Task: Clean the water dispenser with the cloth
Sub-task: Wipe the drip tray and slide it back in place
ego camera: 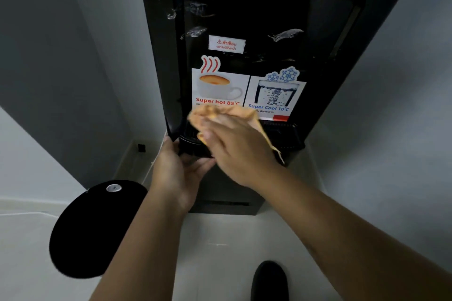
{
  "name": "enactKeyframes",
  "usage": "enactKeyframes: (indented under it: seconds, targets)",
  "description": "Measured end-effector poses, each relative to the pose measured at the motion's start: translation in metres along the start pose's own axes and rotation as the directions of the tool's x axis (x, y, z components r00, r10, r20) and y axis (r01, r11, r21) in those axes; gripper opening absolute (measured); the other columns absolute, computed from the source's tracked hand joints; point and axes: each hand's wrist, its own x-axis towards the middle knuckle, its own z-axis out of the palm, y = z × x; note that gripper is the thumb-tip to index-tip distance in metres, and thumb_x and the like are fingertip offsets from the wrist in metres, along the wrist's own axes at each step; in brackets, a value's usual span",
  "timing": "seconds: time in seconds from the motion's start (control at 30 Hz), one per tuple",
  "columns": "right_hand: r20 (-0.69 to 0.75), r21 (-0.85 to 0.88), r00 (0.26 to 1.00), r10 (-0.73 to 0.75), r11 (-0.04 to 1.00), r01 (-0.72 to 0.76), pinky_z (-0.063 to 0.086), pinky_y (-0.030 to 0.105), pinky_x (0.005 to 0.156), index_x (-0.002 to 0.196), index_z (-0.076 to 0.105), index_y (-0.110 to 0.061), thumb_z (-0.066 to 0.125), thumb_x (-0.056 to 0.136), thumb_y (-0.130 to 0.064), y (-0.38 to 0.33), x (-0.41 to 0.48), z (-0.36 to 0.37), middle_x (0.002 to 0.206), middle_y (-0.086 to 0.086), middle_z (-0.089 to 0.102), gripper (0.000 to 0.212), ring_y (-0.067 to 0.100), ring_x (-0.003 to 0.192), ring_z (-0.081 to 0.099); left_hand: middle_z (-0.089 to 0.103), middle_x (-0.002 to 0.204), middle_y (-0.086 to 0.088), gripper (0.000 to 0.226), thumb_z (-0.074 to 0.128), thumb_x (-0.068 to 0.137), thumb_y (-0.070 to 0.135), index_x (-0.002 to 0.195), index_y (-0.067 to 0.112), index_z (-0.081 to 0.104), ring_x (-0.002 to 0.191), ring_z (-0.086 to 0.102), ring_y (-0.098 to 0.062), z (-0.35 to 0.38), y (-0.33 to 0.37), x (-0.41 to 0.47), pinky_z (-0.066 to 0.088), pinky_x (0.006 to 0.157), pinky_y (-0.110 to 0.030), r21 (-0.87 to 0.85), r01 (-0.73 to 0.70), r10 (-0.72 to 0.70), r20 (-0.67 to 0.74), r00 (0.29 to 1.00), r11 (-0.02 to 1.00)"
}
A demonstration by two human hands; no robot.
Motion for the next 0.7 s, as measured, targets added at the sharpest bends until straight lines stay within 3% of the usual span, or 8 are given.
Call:
enactKeyframes:
  seconds: [0.03,0.13,0.23,0.27,0.33,0.43,0.57,0.7]
  targets:
    - [0.075,0.040,0.996,-0.042,0.998,0.039,0.036,0.038,0.099,0.134,0.056,-0.029,0.030,0.103,-0.039,-0.008,0.014,0.001,0.143,0.001,0.050,0.041,0.020,0.131,0.043,0.067,0.117,-0.016,0.049,0.028,0.105,0.048,0.119,0.015,0.061,0.088,0.072,-0.031,-0.001,0.001,-0.001,0.057,0.071,-0.042,-0.033,0.023,-0.023,0.015,1.000,0.999]
    - [0.195,0.157,0.964,-0.182,0.976,0.152,0.035,0.038,0.100,0.139,0.051,-0.037,0.033,0.104,-0.039,-0.012,0.029,-0.001,0.146,-0.006,0.047,0.039,0.015,0.132,0.040,0.061,0.131,-0.020,0.061,0.026,0.102,0.056,0.139,0.012,0.048,0.097,0.072,-0.037,-0.003,0.004,-0.004,0.061,0.071,-0.046,-0.113,0.090,-0.083,0.062,0.995,0.990]
    - [0.168,0.032,0.959,-0.228,0.974,0.226,0.042,0.036,0.090,0.143,0.043,-0.037,0.035,0.101,-0.044,0.024,0.001,-0.014,0.131,-0.005,0.050,0.043,0.015,0.120,0.043,0.068,0.122,-0.017,0.063,0.027,0.102,0.057,0.137,0.010,0.051,0.103,0.069,-0.040,-0.001,0.002,-0.002,0.059,0.070,-0.045,-0.112,0.097,-0.095,0.029,0.995,0.989]
    - [0.133,-0.055,0.973,-0.188,0.979,0.196,0.044,0.038,0.089,0.141,0.045,-0.036,0.034,0.098,-0.047,0.041,-0.013,-0.017,0.129,-0.003,0.048,0.045,0.016,0.119,0.043,0.068,0.122,-0.017,0.062,0.027,0.102,0.056,0.135,0.010,0.052,0.105,0.067,-0.041,-0.002,0.001,-0.002,0.057,0.074,-0.047,-0.107,0.086,-0.085,0.015,0.996,0.991]
    - [0.019,-0.151,1.000,0.004,0.988,-0.001,0.048,0.044,0.090,0.134,0.051,-0.033,0.032,0.094,-0.052,0.067,-0.040,-0.024,0.131,0.000,0.045,0.048,0.019,0.121,0.043,0.069,0.121,-0.018,0.058,0.027,0.103,0.053,0.131,0.010,0.055,0.107,0.065,-0.043,-0.002,0.002,-0.002,0.055,0.083,-0.049,-0.087,0.076,-0.075,0.017,0.997,0.993]
    - [-0.138,-0.150,0.970,0.201,0.964,-0.221,0.044,0.046,0.098,0.136,0.050,-0.031,0.028,0.093,-0.049,0.057,-0.046,-0.018,0.139,0.005,0.042,0.051,0.026,0.126,0.042,0.070,0.117,-0.021,0.052,0.031,0.105,0.047,0.126,0.009,0.059,0.104,0.067,-0.039,-0.003,0.002,-0.002,0.055,0.087,-0.046,-0.018,0.049,-0.048,0.032,0.998,0.999]
    - [0.006,-0.179,1.000,-0.027,0.983,0.028,0.026,0.046,0.115,0.144,0.038,-0.039,0.027,0.098,-0.045,-0.009,-0.002,0.010,0.144,0.004,0.045,0.048,0.025,0.133,0.037,0.073,0.103,-0.014,0.045,0.042,0.103,0.044,0.117,0.009,0.066,0.090,0.071,-0.024,-0.004,0.005,-0.005,0.059,0.080,-0.036,0.089,-0.003,-0.005,0.089,0.996,0.996]
    - [0.140,-0.086,0.983,-0.118,0.988,0.131,0.034,0.039,0.110,0.143,0.043,-0.036,0.028,0.101,-0.046,0.028,-0.008,-0.011,0.151,-0.008,0.041,0.046,0.012,0.138,0.033,0.075,0.086,-0.007,0.036,0.048,0.102,0.038,0.108,0.009,0.068,0.082,0.070,-0.020,-0.006,0.007,-0.008,0.058,0.081,-0.035,0.162,-0.028,0.014,0.090,0.996,0.986]
